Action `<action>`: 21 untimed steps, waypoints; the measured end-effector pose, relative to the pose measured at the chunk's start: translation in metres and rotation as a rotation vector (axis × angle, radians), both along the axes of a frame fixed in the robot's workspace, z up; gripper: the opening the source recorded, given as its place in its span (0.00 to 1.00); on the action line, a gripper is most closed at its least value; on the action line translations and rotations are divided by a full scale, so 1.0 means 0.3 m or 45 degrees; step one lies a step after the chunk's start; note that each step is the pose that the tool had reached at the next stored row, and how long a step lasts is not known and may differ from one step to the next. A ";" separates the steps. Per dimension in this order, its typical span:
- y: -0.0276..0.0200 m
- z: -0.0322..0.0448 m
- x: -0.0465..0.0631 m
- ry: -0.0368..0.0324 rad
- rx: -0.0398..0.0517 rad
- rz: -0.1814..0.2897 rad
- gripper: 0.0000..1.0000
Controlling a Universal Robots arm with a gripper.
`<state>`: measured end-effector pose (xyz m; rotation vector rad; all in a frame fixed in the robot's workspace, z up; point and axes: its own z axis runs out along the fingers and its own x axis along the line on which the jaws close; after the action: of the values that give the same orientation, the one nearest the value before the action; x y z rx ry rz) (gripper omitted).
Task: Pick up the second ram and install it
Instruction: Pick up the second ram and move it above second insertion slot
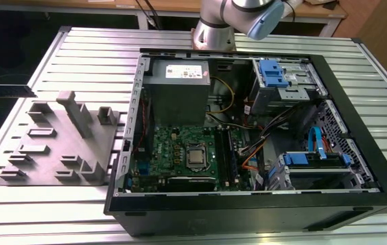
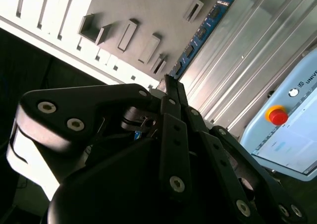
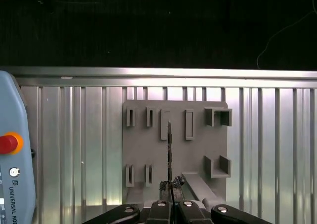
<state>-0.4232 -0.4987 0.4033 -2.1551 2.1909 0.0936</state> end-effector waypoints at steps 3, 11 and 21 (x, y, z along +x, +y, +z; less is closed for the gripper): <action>0.000 0.000 0.023 0.0000 0.000 0.000 0.09; 0.000 0.000 0.105 0.0000 0.000 0.000 0.09; 0.000 0.000 0.242 0.0000 0.000 0.000 0.09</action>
<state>-0.3506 -0.4987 0.4033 -2.1551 2.1910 0.0936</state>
